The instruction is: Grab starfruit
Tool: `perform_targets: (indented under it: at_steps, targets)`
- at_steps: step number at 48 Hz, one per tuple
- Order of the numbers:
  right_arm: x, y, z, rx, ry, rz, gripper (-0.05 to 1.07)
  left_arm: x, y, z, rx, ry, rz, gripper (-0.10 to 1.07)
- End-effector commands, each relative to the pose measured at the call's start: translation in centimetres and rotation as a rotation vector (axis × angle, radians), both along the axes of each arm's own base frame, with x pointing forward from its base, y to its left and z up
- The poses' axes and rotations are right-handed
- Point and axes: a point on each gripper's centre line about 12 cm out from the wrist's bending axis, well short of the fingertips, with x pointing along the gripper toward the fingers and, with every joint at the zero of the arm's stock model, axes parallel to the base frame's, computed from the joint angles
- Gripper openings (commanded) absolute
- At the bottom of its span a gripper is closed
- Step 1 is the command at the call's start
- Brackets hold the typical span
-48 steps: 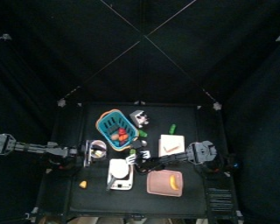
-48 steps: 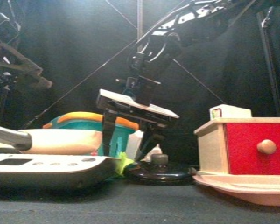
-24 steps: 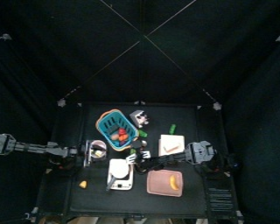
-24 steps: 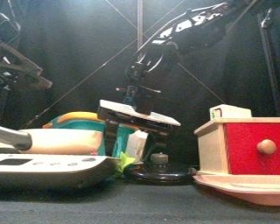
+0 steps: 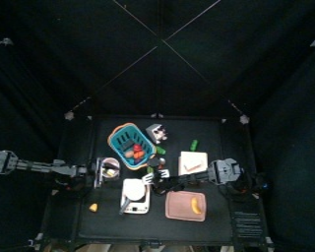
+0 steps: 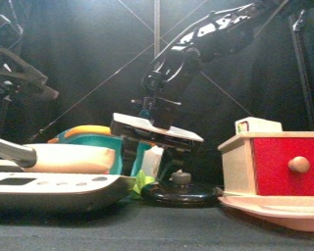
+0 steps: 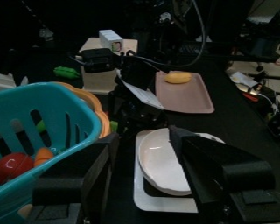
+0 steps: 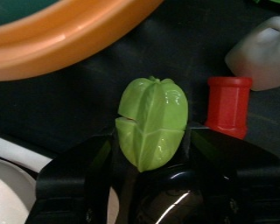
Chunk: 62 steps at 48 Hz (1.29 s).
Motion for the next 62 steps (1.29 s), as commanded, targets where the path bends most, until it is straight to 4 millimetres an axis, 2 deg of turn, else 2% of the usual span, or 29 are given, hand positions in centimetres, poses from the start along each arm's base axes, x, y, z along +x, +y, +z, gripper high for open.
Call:
perform_targets:
  at_steps: [1,7,26,56,62]
  targets:
    - [0.1,-0.1,1.6,0.01,-0.036,-0.01,0.77,0.2,0.0,0.5,0.003,-0.017,-0.001,0.87]
    - [0.2,0.1,2.5,0.011,-0.055,-0.008,0.74,0.3,0.0,0.6,0.002,-0.02,0.0,0.87]
    - [-0.3,1.3,5.3,-0.01,-0.078,-0.001,0.74,0.3,0.0,0.6,0.002,-0.02,0.0,0.87]
    - [-0.5,1.5,5.9,-0.02,-0.073,-0.006,0.74,0.2,0.0,0.6,0.002,-0.018,0.0,0.87]
    - [-0.3,2.1,6.8,-0.02,-0.096,0.01,0.74,0.2,0.0,0.5,0.003,-0.017,-0.002,0.87]
